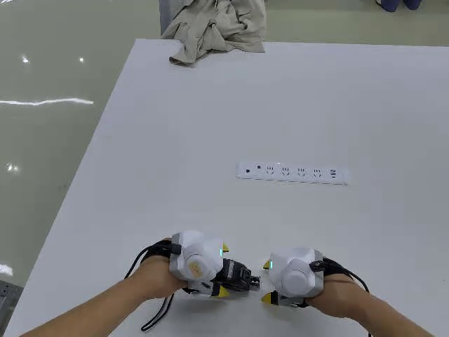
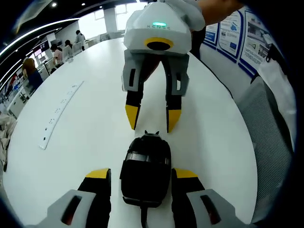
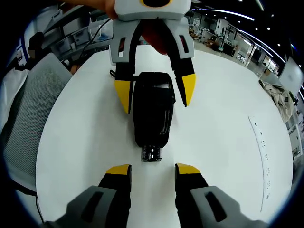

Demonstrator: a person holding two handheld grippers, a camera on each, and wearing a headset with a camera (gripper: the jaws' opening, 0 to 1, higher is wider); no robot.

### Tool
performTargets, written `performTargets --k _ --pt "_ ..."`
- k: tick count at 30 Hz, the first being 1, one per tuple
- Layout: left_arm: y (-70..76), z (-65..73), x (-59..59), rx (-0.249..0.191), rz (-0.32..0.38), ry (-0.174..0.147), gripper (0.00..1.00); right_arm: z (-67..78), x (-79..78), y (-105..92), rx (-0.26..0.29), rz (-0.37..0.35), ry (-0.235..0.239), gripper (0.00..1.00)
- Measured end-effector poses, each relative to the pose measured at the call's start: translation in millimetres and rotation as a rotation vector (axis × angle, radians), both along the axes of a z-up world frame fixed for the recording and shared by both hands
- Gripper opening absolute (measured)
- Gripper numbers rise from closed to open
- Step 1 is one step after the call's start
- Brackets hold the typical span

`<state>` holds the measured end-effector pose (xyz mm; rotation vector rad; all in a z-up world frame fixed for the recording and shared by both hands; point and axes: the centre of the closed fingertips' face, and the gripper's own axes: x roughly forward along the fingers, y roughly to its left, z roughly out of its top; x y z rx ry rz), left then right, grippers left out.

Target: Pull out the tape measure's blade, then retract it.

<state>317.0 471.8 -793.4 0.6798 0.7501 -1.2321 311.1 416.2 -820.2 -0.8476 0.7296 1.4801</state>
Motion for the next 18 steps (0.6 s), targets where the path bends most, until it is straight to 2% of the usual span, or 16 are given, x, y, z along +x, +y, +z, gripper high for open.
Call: performTargets --k 18 --pt "-8.5 -2.7 -2.9 0.005 -0.056 0.011 0.38 -6.5 -2.0 9.4 0.007 0.035 0.013 0.31"
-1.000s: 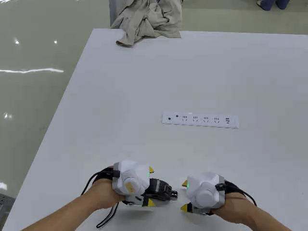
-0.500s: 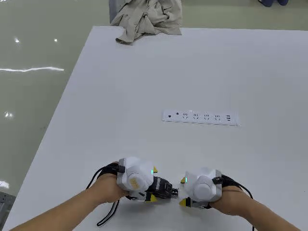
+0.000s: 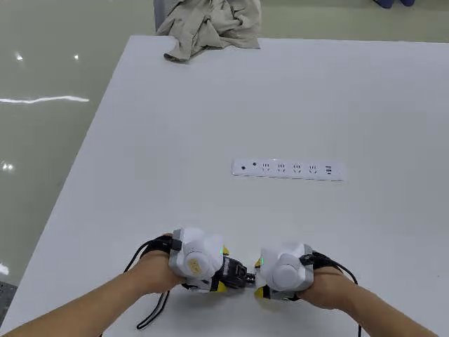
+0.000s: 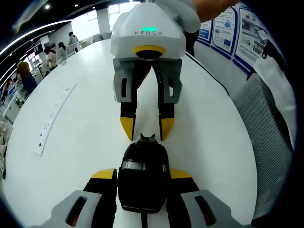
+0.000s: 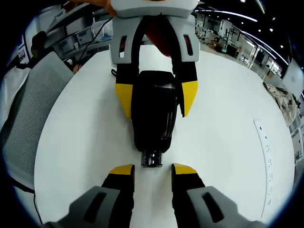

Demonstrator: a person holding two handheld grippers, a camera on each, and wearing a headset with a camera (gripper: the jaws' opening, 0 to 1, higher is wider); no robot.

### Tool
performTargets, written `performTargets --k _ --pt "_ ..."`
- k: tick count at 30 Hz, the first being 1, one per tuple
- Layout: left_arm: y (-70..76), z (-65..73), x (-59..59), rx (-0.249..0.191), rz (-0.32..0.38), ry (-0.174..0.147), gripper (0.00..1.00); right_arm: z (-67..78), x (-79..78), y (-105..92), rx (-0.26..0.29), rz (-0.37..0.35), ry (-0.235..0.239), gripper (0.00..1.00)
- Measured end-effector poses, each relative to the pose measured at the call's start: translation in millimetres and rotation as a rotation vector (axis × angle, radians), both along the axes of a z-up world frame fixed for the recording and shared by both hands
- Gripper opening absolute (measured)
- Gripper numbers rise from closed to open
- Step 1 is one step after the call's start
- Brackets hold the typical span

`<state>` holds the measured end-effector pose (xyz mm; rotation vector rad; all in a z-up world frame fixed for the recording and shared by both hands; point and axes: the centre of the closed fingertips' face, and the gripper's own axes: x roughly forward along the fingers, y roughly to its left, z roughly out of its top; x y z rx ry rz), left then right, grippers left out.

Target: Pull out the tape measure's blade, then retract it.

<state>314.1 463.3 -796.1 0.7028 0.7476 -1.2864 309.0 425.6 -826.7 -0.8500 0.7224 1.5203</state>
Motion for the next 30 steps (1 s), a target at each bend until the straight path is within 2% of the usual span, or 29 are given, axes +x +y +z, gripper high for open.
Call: performTargets --k 8,17,30 --pt "0.0 -0.8 -0.4 0.019 -0.027 -0.01 0.37 -0.6 -0.7 5.3 0.015 0.002 0.018 0.25" --pt "-0.3 -1.4 -0.1 0.021 -0.037 -0.004 0.37 -0.8 1.4 7.3 0.03 -0.041 0.056 0.19" --pt "-0.2 -1.7 2.4 0.012 -0.032 0.006 0.35 -2.0 1.2 7.4 0.047 -0.039 0.059 0.16"
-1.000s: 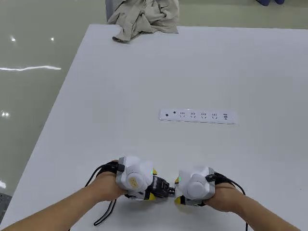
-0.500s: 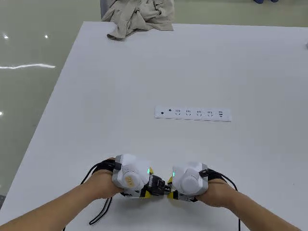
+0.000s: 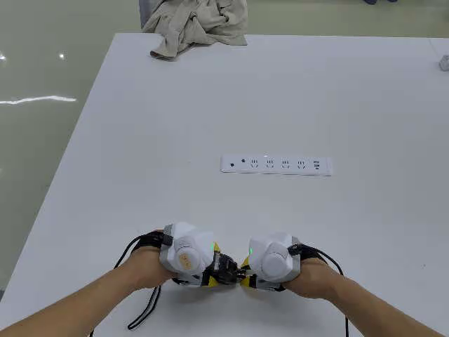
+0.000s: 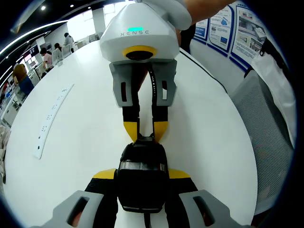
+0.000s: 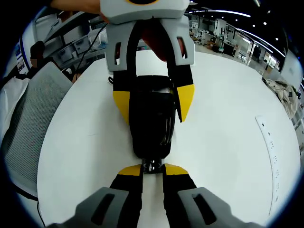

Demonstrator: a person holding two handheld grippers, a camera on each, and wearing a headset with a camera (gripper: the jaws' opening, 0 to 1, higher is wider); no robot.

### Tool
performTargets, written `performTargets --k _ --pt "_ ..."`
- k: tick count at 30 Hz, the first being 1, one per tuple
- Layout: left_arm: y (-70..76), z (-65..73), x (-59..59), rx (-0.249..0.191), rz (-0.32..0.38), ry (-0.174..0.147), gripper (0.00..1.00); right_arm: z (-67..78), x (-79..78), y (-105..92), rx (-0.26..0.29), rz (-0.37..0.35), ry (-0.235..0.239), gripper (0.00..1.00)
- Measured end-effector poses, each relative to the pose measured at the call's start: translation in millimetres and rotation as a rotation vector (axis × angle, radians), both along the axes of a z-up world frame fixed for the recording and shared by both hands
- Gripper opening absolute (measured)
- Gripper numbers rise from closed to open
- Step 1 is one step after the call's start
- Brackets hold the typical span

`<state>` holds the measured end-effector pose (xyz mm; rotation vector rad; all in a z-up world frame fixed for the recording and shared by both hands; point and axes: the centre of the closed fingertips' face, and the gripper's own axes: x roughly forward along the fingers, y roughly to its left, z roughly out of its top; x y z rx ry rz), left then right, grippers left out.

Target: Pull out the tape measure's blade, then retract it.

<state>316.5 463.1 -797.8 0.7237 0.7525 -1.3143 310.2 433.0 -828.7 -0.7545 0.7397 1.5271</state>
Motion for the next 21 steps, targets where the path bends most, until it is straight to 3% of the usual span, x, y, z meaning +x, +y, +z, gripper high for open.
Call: performTargets --k 8,21 --pt "0.4 -1.2 0.6 0.027 0.0 -0.002 0.35 0.8 0.1 -0.2 0.016 -0.004 -0.004 0.15" --pt "1.2 -1.4 -0.9 0.032 -0.011 -0.006 0.34 1.9 -2.2 -2.0 0.027 0.007 0.001 0.13"
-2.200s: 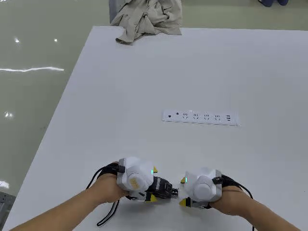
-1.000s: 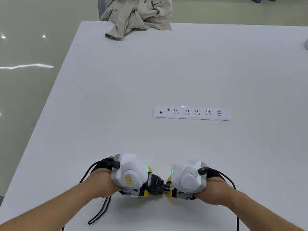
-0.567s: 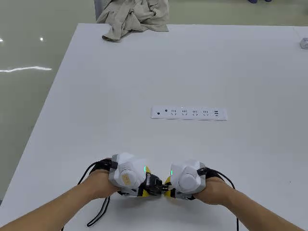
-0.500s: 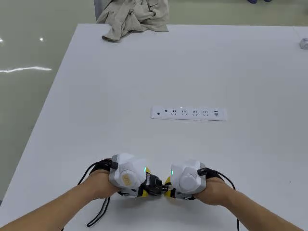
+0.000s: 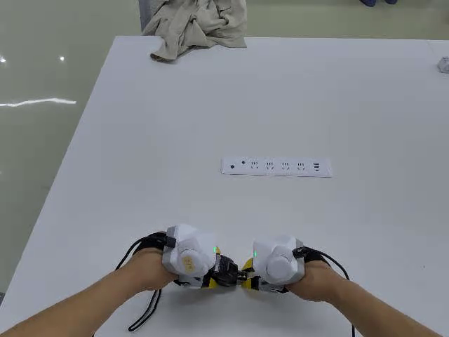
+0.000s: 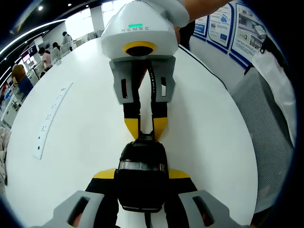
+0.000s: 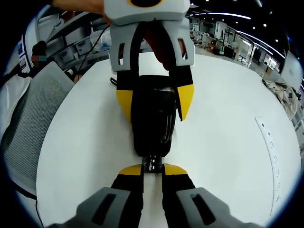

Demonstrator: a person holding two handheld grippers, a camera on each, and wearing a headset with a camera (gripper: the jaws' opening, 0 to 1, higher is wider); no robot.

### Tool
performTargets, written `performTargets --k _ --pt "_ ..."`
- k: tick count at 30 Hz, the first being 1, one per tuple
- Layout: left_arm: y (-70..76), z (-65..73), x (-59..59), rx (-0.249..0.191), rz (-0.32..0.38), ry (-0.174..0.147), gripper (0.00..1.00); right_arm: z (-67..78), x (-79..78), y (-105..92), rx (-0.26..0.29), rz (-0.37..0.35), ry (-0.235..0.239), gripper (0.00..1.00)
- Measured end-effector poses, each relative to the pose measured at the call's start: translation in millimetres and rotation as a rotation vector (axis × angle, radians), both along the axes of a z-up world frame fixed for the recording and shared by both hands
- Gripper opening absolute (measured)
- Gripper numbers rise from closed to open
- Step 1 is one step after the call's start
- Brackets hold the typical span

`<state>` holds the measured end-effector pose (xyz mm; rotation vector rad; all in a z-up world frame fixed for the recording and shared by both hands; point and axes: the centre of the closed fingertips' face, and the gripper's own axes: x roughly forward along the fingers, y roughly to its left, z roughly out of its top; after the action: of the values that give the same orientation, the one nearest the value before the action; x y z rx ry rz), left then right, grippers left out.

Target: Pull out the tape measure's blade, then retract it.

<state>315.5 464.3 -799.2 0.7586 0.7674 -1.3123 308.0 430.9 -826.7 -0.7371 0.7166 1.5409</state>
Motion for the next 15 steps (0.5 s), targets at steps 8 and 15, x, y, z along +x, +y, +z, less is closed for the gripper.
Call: performTargets --k 8,15 --pt "0.1 0.3 -0.3 -0.003 -0.003 0.0 0.34 0.8 0.6 -7.0 -0.005 -0.002 0.003 0.13" --pt "0.2 0.7 -0.6 -0.001 -0.006 0.001 0.34 -1.3 1.3 -15.1 -0.008 -0.009 0.006 0.13"
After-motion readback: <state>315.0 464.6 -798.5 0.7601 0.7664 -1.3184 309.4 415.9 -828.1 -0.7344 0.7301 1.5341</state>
